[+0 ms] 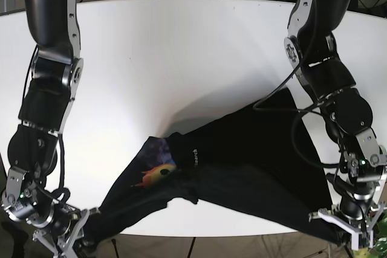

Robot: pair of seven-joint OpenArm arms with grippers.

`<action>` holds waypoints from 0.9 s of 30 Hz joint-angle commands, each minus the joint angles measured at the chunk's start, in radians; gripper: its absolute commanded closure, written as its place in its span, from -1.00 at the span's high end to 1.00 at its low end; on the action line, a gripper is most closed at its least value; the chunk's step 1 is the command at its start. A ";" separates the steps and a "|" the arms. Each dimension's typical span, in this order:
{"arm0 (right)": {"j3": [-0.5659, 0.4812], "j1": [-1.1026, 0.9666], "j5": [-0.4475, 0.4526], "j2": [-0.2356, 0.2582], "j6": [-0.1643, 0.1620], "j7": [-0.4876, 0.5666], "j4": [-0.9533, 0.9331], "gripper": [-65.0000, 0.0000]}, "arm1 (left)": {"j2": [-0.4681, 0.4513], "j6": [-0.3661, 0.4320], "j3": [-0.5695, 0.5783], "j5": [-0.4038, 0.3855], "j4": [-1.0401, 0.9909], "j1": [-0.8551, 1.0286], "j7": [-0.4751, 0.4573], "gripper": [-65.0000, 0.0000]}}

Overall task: Fold the T-shirt properly
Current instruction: 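Lift the shirt with both grippers and swing it over the table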

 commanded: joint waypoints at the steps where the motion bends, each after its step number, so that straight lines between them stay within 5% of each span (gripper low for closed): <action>1: -0.004 0.123 0.016 0.010 0.000 0.029 -0.039 -0.93 | -0.031 0.007 -0.001 -0.005 -0.007 -0.088 -0.028 -1.00; 14: -0.084 0.343 0.025 0.076 0.005 0.022 -0.026 -0.93 | -0.098 0.007 -0.001 -0.005 -0.073 -0.327 -0.003 -1.00; 27: 0.057 -0.104 0.027 0.082 0.007 -0.007 0.199 -0.93 | -0.120 0.007 -0.009 -0.014 0.033 -0.010 -0.003 -1.00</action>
